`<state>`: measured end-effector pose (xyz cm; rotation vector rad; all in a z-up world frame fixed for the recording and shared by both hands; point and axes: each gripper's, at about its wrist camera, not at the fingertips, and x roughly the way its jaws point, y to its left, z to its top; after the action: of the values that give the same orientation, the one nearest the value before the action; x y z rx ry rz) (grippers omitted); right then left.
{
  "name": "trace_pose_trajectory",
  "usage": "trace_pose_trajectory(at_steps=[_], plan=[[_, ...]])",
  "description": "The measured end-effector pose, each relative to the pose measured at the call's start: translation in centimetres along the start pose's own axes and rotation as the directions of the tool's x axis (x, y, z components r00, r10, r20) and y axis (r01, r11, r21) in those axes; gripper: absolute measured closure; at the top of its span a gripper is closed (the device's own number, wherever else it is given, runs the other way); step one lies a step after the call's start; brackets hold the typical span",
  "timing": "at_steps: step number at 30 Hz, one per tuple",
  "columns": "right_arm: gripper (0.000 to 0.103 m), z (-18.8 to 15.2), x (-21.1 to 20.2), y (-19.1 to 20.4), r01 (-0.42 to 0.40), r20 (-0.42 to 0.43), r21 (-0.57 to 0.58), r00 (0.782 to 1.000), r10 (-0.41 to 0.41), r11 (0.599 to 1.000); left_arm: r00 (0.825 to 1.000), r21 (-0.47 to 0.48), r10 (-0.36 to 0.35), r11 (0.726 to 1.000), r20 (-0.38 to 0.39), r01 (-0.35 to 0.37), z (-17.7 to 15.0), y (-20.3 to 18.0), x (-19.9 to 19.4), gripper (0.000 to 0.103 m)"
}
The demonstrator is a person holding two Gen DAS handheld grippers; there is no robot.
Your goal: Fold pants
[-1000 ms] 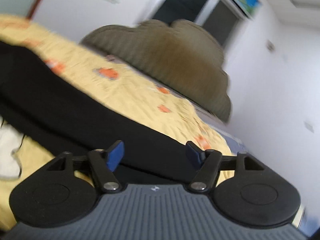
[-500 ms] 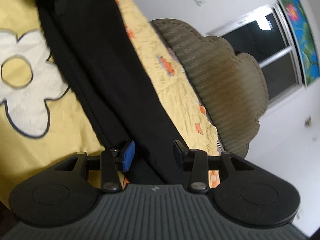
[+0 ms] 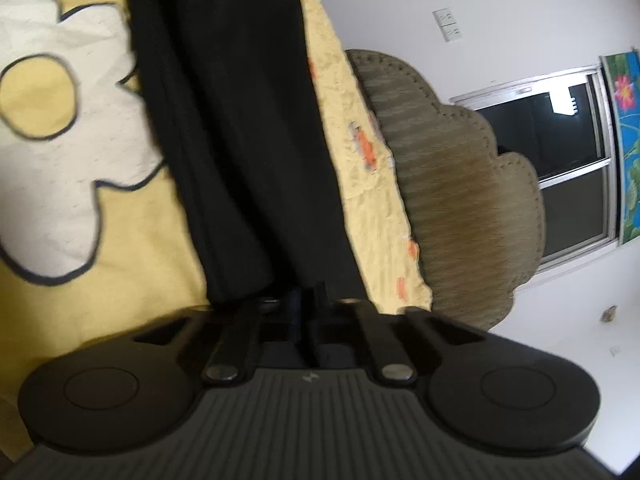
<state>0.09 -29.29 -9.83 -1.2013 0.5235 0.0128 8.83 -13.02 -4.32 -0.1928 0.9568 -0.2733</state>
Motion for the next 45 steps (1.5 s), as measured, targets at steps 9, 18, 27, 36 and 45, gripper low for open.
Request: trace_pose_trajectory(at_steps=[9, 18, 27, 36, 45], plan=[[0.1, -0.3, -1.5, 0.3, 0.0, -0.011, -0.005, 1.0, 0.0, 1.0, 1.0, 0.062, -0.027, 0.998, -0.012, 0.027, -0.9, -0.1, -1.1, 0.099], [0.099, -0.3, -2.5, 0.8, -0.043, -0.023, 0.02, 0.999, 0.044, 0.999, 0.999, 0.088, -0.021, 0.996, -0.036, 0.024, -0.9, 0.2, -1.0, 0.099], [0.093, -2.2, -3.6, -1.0, 0.014, -0.068, 0.153, 0.998, -0.004, 0.988, 1.0, 0.26, 0.007, 0.965, -0.027, 0.0, -1.6, -1.3, -3.5, 0.097], [0.093, -8.8, -0.1, -2.7, 0.14, -0.27, 0.127, 0.958, -0.101, 0.982, 0.996, 0.318, 0.058, 0.947, -0.074, -0.031, -2.1, -0.6, -3.0, 0.084], [0.075, -12.5, 0.8, -8.7, 0.162, -0.268, 0.726, 0.962, 0.059, 0.669, 0.999, 0.408, 0.039, 0.912, 0.03, -0.048, -2.8, -0.4, -6.2, 0.061]])
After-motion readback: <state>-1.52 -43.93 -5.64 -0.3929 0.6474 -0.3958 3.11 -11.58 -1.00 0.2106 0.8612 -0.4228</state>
